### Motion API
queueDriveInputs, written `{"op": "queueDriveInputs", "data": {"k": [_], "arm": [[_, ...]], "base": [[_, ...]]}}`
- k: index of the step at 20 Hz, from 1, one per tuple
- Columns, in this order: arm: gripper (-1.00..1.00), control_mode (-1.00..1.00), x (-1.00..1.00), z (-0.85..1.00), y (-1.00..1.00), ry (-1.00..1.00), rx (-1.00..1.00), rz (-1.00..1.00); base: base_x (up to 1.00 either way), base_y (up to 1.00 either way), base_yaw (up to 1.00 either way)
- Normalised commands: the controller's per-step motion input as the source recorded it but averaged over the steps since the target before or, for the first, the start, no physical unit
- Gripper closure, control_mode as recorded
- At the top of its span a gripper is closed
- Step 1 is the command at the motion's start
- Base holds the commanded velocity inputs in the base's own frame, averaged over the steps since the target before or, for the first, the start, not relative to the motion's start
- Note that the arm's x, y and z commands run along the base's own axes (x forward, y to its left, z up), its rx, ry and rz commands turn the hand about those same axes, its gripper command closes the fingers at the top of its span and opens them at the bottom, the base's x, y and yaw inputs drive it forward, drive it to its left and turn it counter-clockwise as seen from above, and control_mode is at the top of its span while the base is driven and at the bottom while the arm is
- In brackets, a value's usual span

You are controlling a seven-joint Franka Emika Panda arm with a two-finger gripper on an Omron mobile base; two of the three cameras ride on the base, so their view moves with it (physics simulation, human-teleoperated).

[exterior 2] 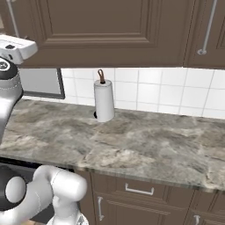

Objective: Open the cabinet and move the ladle to the pot. Then close the cabinet.

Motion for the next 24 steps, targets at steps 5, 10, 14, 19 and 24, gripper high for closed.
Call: {"op": "queueDriveInputs", "data": {"k": [5,10,14,19,24], "arm": [[1.00,-1.00,-1.00,0.00,-0.96,-0.01,0.00,-0.07],[1.00,-1.00,-1.00,0.00,-0.93,0.00,0.00,-0.04],[1.00,-1.00,-1.00,-0.01,-0.79,0.00,0.00,0.00],[-1.00,-1.00,-1.00,-0.08,0.07,0.00,0.00,0.00],[-1.00,-1.00,-1.00,-0.15,0.92,-0.09,-0.03,0.00]], "base": [[0.00,0.00,0.00],[0.00,0.00,0.00],[0.00,0.00,0.00],[0.00,0.00,0.00],[0.00,0.00,0.00]]}}
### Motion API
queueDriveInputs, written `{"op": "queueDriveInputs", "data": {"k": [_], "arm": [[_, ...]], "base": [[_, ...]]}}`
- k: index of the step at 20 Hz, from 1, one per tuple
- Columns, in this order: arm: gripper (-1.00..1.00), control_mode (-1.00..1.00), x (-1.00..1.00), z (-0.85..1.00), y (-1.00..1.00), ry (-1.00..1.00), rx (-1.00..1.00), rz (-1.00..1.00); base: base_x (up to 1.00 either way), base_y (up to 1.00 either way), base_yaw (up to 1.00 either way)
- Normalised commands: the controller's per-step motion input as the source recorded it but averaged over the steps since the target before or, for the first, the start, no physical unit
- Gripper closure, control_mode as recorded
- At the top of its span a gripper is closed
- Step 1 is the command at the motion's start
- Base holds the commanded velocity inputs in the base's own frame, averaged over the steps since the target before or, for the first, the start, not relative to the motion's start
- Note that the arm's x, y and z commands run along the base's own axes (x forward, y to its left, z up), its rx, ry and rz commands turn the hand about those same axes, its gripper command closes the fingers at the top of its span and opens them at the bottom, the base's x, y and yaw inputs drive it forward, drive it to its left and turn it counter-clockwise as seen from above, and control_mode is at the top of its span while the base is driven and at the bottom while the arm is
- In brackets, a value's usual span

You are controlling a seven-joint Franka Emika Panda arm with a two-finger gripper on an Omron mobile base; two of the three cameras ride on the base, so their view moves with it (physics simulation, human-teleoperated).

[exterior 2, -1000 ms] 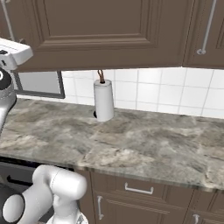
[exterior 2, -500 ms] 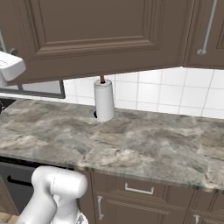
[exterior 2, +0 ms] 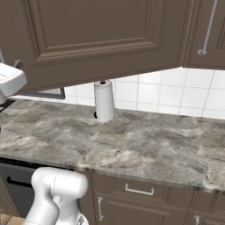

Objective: Open the cabinet and move the ladle to the pot. Then close the cabinet.

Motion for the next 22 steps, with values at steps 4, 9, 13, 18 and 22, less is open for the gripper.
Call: {"op": "queueDriveInputs", "data": {"k": [4,9,13,18,22], "arm": [[-1.00,-1.00,-1.00,-0.15,1.00,-0.07,-0.11,0.07],[-1.00,-1.00,-0.70,-0.22,0.84,0.00,-0.01,0.57],[-1.00,-1.00,-0.10,-0.29,0.40,0.00,0.04,0.87],[-1.00,-1.00,-0.66,0.01,0.77,-0.14,-0.02,0.46],[-1.00,-1.00,-1.00,0.08,1.00,-0.36,-0.12,0.01]], "base": [[0.00,0.00,0.00],[0.00,0.00,0.00],[0.00,0.00,0.00],[0.00,0.00,0.00],[0.00,0.00,0.00]]}}
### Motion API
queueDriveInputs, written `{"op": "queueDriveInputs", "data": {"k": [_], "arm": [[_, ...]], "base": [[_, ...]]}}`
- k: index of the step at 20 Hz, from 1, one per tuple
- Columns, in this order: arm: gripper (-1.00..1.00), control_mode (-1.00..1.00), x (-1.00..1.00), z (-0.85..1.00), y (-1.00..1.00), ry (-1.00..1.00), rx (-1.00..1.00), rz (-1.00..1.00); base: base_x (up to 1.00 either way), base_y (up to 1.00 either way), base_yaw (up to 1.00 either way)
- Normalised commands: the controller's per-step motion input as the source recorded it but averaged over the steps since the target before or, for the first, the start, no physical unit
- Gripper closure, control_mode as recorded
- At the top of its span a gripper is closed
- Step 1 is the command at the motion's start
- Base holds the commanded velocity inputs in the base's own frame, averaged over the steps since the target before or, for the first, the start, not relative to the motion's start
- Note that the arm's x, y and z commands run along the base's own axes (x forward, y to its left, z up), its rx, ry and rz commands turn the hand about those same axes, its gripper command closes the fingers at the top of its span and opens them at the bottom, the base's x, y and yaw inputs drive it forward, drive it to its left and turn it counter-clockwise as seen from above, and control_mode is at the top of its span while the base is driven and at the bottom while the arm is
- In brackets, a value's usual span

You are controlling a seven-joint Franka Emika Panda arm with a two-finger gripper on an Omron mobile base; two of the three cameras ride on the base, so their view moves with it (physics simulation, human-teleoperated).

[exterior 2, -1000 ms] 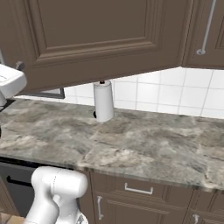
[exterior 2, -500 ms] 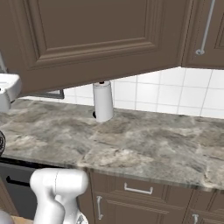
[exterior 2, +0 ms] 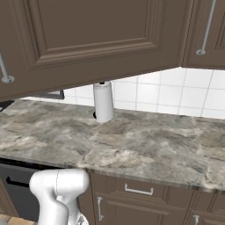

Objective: Open the cabinet and move the ladle to the pot. Then close the cabinet.

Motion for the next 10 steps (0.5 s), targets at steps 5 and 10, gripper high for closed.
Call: {"op": "queueDriveInputs", "data": {"k": [5,10], "arm": [[-1.00,-1.00,-0.75,0.02,1.00,-0.16,-0.12,-0.05],[-1.00,-1.00,0.34,-0.03,0.97,0.12,-0.04,-0.25]], "base": [[0.00,0.00,0.00],[0.00,0.00,0.00]]}}
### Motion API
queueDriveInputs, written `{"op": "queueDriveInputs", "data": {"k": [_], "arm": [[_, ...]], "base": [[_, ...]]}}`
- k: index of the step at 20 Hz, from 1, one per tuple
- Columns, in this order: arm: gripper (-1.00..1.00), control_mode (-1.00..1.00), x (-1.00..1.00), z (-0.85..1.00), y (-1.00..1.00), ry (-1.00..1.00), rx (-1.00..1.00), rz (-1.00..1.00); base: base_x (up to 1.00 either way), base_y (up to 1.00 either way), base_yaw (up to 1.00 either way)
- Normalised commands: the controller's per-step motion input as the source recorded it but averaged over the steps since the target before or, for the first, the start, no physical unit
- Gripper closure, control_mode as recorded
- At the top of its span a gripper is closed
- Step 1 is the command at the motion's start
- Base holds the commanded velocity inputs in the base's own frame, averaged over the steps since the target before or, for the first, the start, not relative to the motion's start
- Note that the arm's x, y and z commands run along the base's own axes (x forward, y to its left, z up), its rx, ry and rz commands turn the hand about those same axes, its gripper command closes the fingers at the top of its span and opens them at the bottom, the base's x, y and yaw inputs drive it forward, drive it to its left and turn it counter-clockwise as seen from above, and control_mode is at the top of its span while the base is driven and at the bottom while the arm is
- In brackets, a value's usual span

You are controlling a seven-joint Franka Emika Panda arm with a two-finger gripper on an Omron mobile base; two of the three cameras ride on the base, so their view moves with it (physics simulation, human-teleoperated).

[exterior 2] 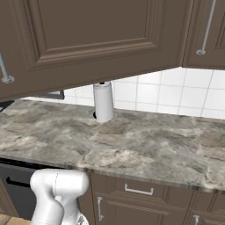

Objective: Open the cabinet and move the ladle to the pot. Then close the cabinet.

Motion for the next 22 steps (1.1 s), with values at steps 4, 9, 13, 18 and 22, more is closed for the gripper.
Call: {"op": "queueDriveInputs", "data": {"k": [4,9,13,18,22], "arm": [[-1.00,-1.00,0.52,-0.11,0.57,0.08,0.00,-0.41],[-1.00,-1.00,0.29,-0.08,0.17,0.09,0.00,-0.53],[-1.00,-1.00,0.01,0.00,-0.05,0.21,0.01,-0.50],[-1.00,-1.00,0.12,0.05,-0.21,0.25,0.02,-0.47],[-1.00,-1.00,0.52,0.22,-0.32,0.28,0.06,-0.30]], "base": [[0.00,0.00,0.00],[0.00,0.00,0.00],[0.00,0.00,0.00],[0.00,0.00,0.00],[0.00,0.00,0.00]]}}
